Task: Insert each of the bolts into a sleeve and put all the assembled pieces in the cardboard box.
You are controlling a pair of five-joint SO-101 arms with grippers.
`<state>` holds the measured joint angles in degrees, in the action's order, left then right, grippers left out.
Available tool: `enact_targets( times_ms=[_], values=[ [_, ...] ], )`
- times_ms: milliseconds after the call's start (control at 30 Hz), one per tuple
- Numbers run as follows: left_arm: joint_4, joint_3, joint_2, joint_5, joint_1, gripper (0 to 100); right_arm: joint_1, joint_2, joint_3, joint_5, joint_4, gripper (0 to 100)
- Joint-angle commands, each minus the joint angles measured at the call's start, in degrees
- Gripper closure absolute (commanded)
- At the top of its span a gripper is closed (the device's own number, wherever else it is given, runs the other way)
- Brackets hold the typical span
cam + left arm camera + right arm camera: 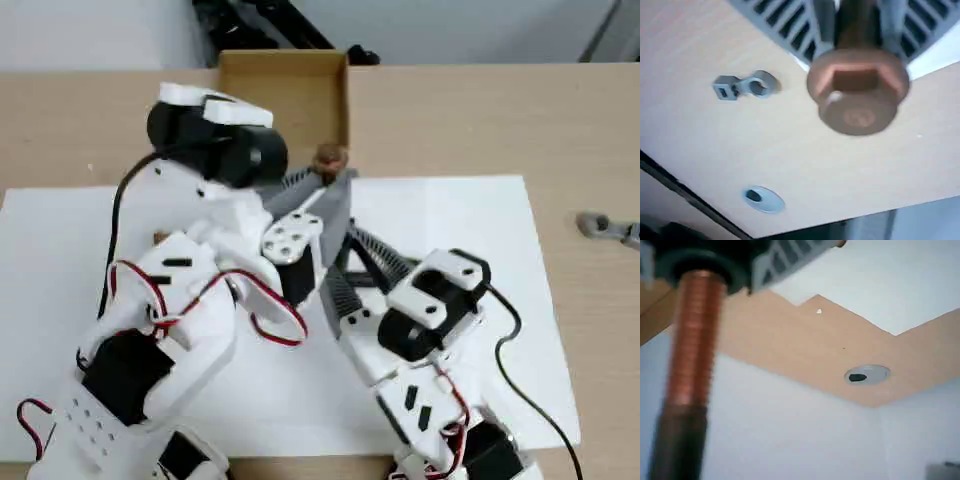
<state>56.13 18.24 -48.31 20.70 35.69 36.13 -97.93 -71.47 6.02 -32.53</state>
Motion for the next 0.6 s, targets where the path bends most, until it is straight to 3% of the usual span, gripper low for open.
enact_targets(
  times_ms=[0,567],
  values=[
    [-0.44,-1.10,-0.79,0.09,2.37,100,-0.57,-0.22,0.70,0.53,1.45,99.5],
    [-0.70,3.38,-1.14,-4.66,2.46,100,-0.57,-0.57,0.88,0.26,1.45,99.5]
  ],
)
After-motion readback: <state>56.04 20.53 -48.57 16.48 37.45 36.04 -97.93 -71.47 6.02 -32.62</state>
